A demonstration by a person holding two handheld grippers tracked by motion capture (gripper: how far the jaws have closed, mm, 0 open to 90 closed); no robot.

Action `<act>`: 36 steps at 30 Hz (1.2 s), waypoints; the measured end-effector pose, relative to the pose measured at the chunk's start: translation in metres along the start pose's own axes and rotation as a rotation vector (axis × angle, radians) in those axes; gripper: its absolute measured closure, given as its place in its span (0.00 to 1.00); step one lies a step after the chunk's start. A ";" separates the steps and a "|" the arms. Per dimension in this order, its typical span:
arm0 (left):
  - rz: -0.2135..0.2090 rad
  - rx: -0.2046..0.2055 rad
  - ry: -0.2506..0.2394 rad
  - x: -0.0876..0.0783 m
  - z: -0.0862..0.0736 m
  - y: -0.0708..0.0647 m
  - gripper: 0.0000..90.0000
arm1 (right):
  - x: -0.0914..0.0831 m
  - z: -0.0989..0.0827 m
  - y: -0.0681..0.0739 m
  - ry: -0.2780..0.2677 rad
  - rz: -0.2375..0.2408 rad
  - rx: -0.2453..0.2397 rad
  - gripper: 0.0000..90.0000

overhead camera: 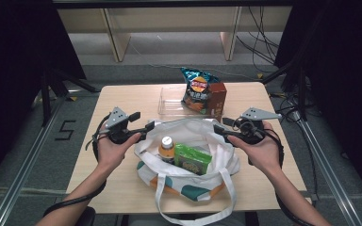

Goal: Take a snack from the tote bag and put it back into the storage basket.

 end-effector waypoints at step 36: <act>0.008 0.009 0.000 -0.003 0.002 -0.001 0.32 | 0.005 -0.031 0.052 0.156 0.289 -0.095 0.60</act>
Point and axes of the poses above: each handheld gripper's, and its own axes: x roughly forward along the jaws, z roughly out of its top, y roughly to its left, the point moved 4 cm from there along x, roughly forward along the jaws
